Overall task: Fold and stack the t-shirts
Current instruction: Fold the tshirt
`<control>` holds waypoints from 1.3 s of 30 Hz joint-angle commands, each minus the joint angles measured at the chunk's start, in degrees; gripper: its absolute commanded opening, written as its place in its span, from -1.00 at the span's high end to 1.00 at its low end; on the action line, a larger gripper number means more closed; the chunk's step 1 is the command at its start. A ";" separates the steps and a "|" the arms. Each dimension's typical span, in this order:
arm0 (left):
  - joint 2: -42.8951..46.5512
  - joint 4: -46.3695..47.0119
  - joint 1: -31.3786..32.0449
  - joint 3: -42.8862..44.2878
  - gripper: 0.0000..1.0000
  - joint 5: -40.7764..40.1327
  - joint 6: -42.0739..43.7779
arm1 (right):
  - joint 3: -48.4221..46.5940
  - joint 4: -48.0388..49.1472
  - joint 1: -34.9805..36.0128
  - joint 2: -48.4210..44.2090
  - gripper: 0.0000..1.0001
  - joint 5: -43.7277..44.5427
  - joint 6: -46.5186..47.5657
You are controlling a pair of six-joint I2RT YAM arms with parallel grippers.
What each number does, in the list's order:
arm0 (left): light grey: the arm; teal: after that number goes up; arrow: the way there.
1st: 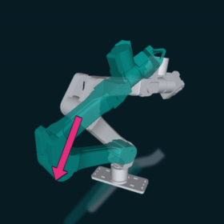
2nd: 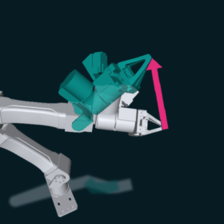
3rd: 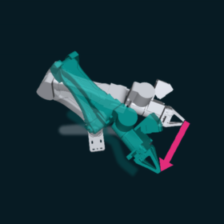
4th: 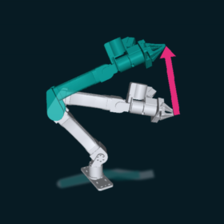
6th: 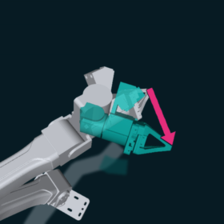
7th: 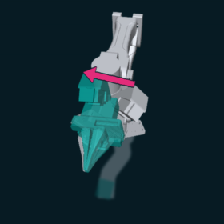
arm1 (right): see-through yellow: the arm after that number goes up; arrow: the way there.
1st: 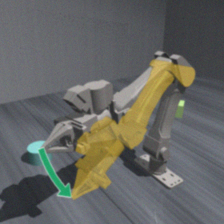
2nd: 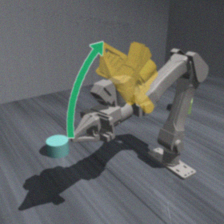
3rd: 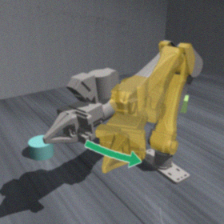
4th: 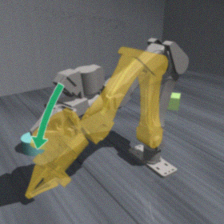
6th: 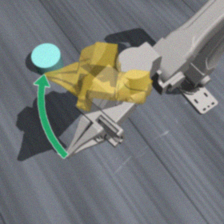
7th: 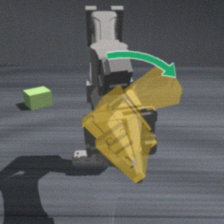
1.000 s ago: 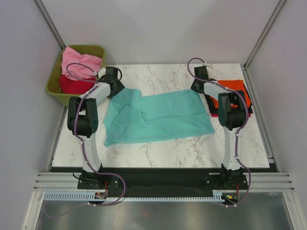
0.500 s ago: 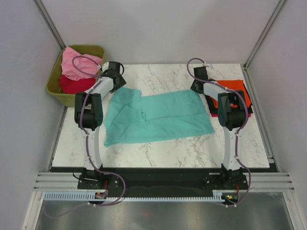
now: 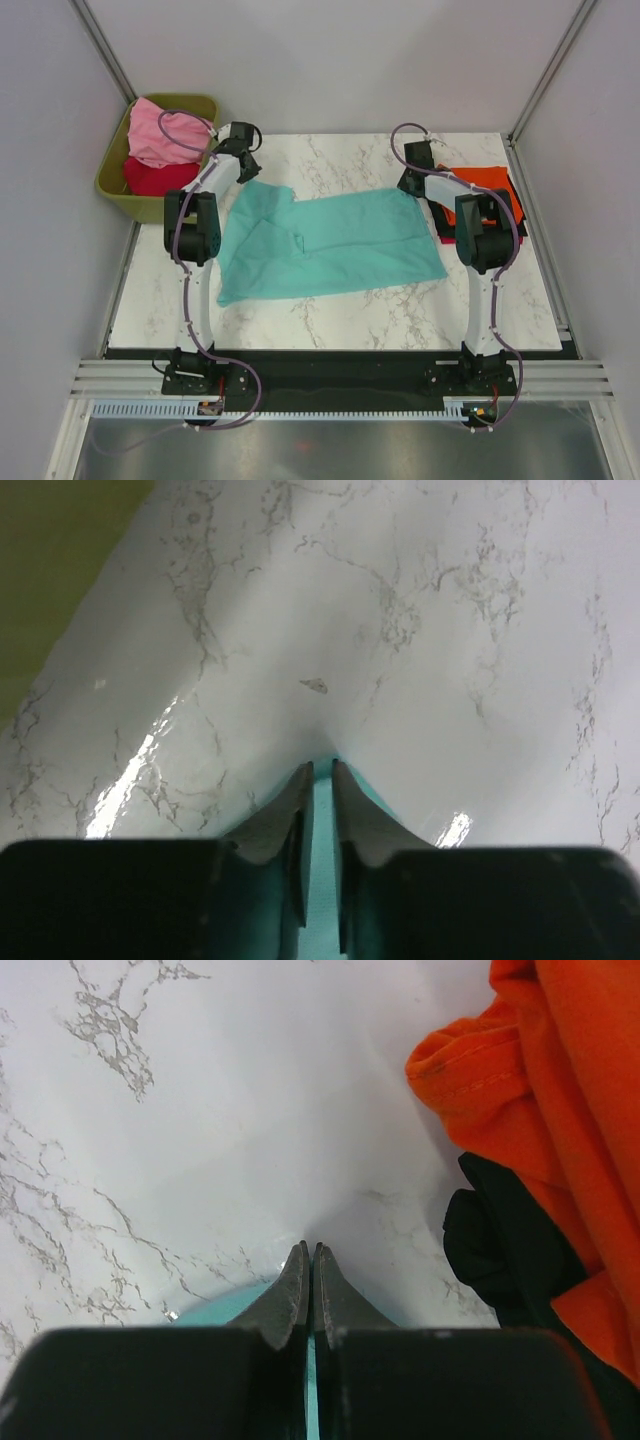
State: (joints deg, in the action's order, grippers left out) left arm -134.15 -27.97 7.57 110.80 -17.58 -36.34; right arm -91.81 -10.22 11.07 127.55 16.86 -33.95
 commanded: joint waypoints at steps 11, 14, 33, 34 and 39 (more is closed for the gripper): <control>-3.76 -4.46 -0.28 6.62 0.42 1.06 3.20 | 3.74 -0.59 -0.52 -4.94 1.00 1.60 -2.69; -3.31 -4.90 -0.28 6.27 0.17 0.62 3.73 | 3.83 -0.50 -0.52 -4.68 1.00 1.24 -2.96; 3.19 -5.35 1.30 4.33 -0.45 -2.98 5.75 | 5.59 -0.33 -1.40 -5.03 1.00 -0.86 -4.01; 3.45 -5.34 1.48 4.33 -0.45 -3.33 6.01 | 5.59 -0.15 -1.40 -5.03 1.00 -1.13 -4.19; 5.91 -5.17 2.09 3.54 -0.54 -5.09 7.68 | 5.59 -0.07 -1.49 -4.68 1.00 -1.92 -4.28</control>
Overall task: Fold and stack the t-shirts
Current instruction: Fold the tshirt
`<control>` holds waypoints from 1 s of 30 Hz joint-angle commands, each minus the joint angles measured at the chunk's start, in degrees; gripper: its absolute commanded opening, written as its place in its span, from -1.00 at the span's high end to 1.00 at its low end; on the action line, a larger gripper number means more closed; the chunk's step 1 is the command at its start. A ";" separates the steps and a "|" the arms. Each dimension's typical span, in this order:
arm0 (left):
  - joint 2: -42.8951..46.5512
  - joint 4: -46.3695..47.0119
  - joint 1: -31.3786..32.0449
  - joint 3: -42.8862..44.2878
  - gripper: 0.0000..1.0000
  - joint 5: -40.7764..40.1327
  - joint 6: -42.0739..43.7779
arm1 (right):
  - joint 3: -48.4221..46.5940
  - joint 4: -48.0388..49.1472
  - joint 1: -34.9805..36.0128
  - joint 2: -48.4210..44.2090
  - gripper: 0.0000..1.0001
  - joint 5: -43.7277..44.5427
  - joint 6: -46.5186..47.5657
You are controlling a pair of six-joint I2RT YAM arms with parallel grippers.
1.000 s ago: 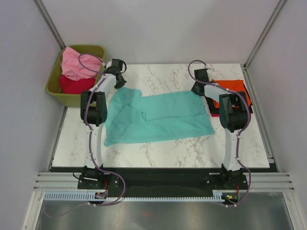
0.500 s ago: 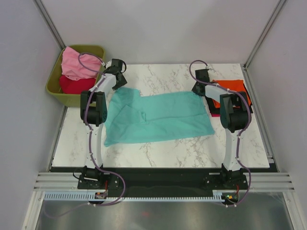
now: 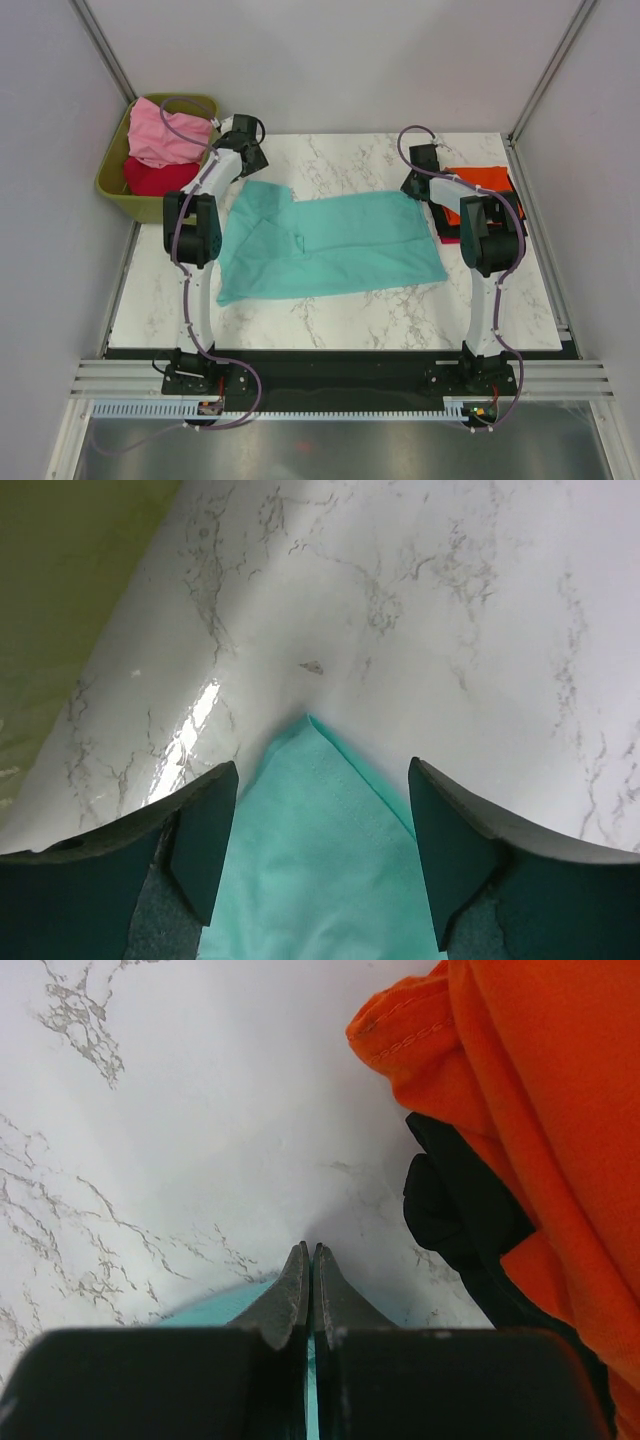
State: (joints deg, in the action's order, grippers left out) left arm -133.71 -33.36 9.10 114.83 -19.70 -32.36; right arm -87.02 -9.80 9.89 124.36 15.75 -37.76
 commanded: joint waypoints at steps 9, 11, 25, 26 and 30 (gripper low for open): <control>2.49 0.49 0.74 -0.92 -0.36 -0.77 3.80 | 0.89 -0.48 -0.49 -1.40 1.00 -1.51 -0.74; 2.05 0.41 0.65 -1.01 -0.39 -0.86 3.71 | 0.89 -0.48 -0.57 -1.22 1.00 -1.68 -0.83; -5.33 -5.83 0.13 3.74 -0.39 2.39 0.37 | 1.15 -0.31 -0.57 -1.13 1.00 -2.04 -1.18; -5.68 -6.36 -0.14 4.17 -0.38 2.56 0.28 | 1.15 -0.30 -0.49 -1.13 1.00 -2.04 -1.18; -6.83 -6.63 -1.28 4.88 0.14 4.85 -0.42 | 1.24 -0.22 -0.57 -1.13 1.00 -2.12 -1.18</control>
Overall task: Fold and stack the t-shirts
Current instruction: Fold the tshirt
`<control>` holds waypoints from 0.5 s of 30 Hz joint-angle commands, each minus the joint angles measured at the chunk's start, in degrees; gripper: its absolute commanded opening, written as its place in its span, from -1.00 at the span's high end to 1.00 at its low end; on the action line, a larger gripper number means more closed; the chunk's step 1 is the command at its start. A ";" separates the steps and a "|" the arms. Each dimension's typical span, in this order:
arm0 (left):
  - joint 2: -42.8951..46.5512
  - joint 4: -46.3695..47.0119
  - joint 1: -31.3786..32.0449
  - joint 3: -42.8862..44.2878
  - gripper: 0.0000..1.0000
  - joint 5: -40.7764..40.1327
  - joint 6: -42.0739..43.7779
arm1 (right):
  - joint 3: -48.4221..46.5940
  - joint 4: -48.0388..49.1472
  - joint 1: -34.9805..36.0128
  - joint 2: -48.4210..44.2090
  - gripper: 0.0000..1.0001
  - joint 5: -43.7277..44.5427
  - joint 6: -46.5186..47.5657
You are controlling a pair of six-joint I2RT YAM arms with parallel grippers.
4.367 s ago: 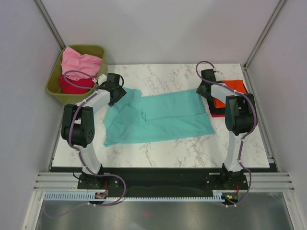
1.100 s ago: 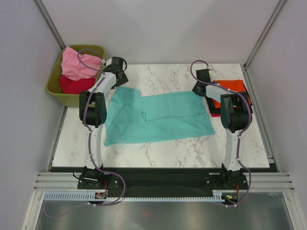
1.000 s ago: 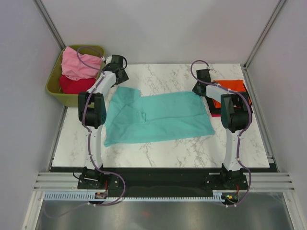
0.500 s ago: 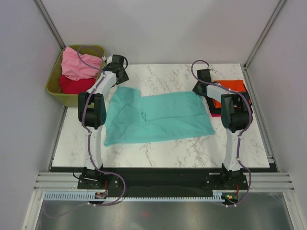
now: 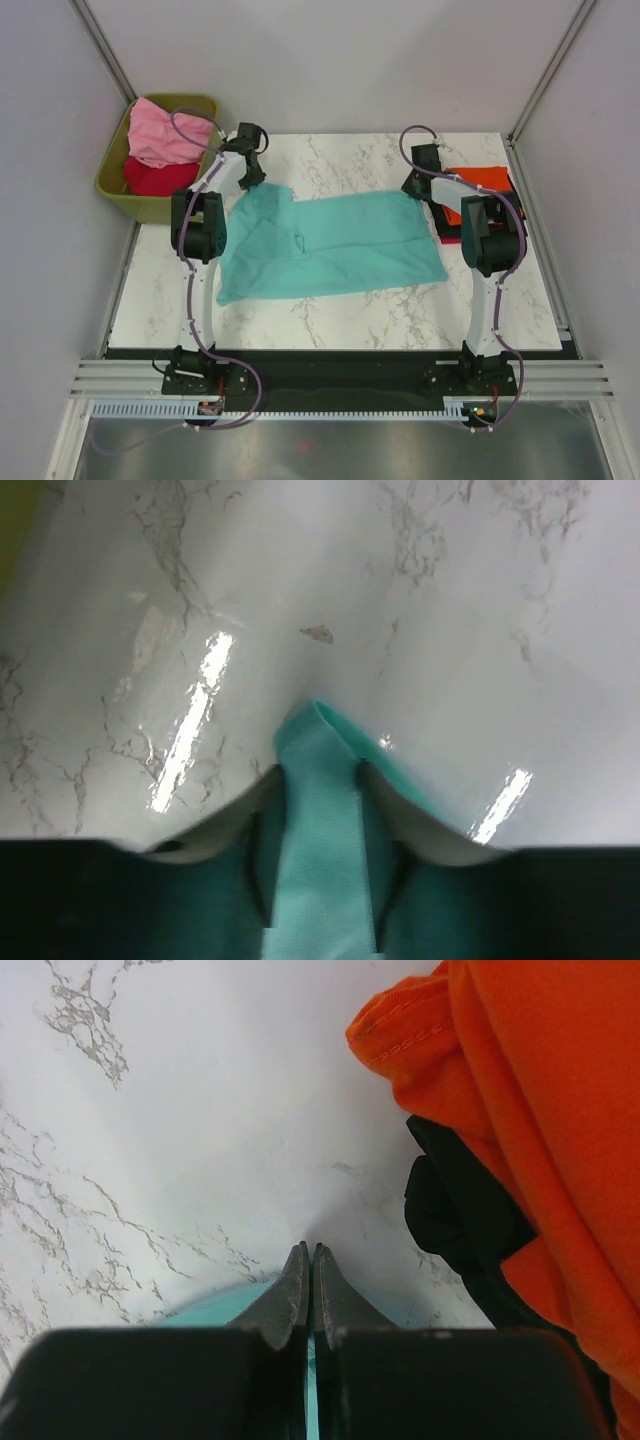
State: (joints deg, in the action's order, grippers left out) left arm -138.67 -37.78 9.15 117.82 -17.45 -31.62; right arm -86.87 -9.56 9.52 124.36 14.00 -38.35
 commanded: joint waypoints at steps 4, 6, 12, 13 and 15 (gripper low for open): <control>-3.61 -2.21 -1.59 4.69 0.87 3.65 -0.20 | 1.79 -0.46 -0.38 -1.83 1.00 0.33 -0.85; -4.15 -2.12 -1.59 6.89 0.96 3.65 0.06 | 2.23 -0.37 -0.64 -2.36 1.00 1.46 -1.20; -9.33 -1.07 -1.59 16.82 0.96 8.04 2.61 | 4.95 1.56 -1.17 -4.64 1.00 3.48 -1.91; -9.68 -0.81 -1.59 17.87 0.96 8.31 2.87 | 5.74 1.83 -1.17 -5.26 1.00 3.75 -1.99; -9.78 0.86 -1.59 19.55 0.96 8.75 3.66 | 6.19 2.53 -1.08 -5.88 1.00 4.72 -1.99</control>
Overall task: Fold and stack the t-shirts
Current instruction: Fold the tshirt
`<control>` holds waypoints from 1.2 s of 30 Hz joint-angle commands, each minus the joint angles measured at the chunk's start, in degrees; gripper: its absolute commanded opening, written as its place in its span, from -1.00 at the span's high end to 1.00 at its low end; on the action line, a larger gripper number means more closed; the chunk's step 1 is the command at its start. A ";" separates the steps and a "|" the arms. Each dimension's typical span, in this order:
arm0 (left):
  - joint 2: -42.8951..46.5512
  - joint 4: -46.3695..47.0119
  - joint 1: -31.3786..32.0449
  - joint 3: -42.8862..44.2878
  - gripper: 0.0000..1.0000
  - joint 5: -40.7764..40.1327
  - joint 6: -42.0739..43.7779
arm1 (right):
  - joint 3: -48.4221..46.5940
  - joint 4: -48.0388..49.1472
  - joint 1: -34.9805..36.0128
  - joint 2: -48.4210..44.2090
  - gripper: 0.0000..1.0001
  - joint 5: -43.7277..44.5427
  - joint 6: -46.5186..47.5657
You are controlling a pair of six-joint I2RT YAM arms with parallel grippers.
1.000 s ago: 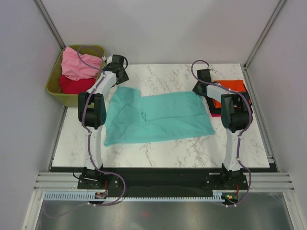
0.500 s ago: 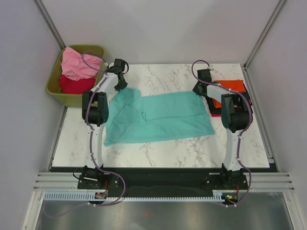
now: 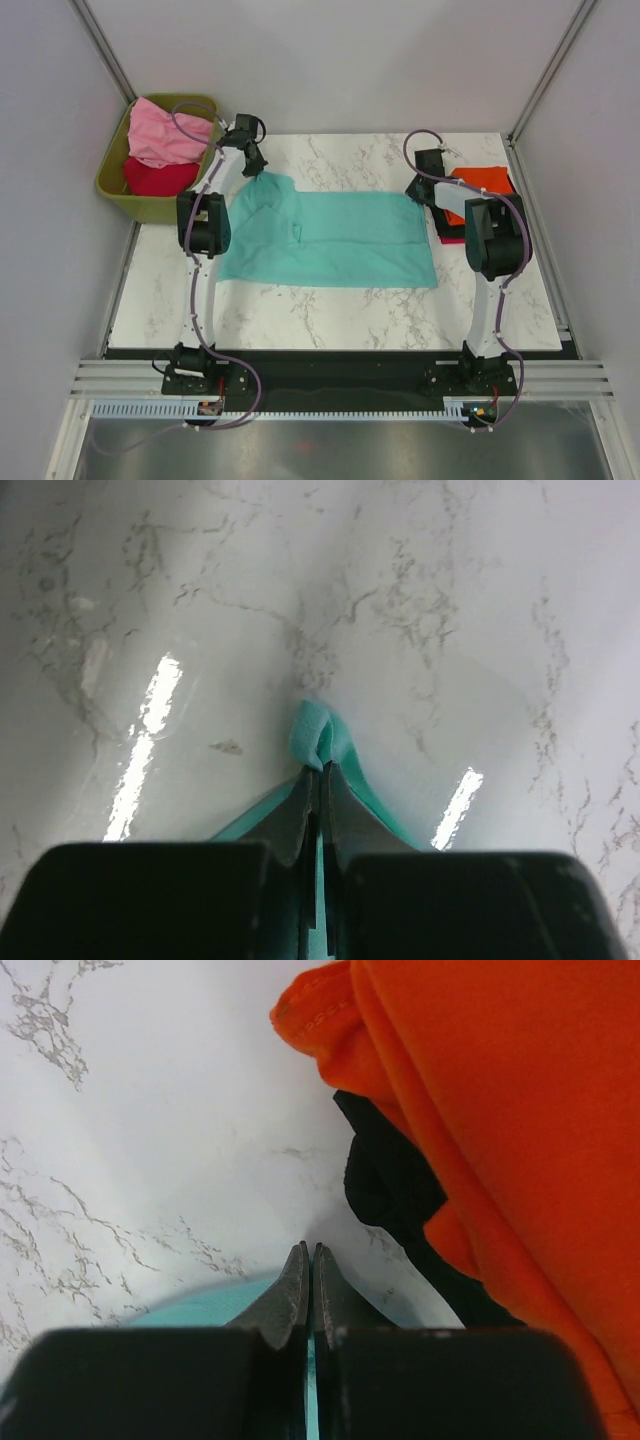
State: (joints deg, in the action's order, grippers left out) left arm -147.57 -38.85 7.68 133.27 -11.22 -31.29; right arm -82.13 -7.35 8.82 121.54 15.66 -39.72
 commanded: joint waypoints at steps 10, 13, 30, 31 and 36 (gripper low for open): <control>12.90 10.54 -0.04 -10.55 0.96 -1.08 6.33 | 0.04 0.32 -1.00 -5.07 1.00 0.78 0.52; 15.63 11.34 0.14 -13.12 0.96 -0.73 6.85 | 0.39 0.41 -1.00 -6.31 1.00 0.25 0.88; 23.37 14.94 2.86 -22.70 0.96 -6.53 12.92 | 2.85 0.15 -0.82 -9.29 1.00 -1.07 2.02; 24.25 15.03 2.95 -24.01 0.96 -6.88 12.92 | 3.29 -0.03 -0.82 -9.39 1.00 -1.16 1.93; 27.59 16.09 3.74 -28.41 0.96 -10.48 12.39 | 5.31 -0.29 -0.91 -12.37 1.00 -0.46 2.28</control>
State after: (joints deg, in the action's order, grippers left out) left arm -126.41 -25.80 11.05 106.21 -17.43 -21.32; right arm -77.93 -7.81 8.16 113.51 14.24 -38.20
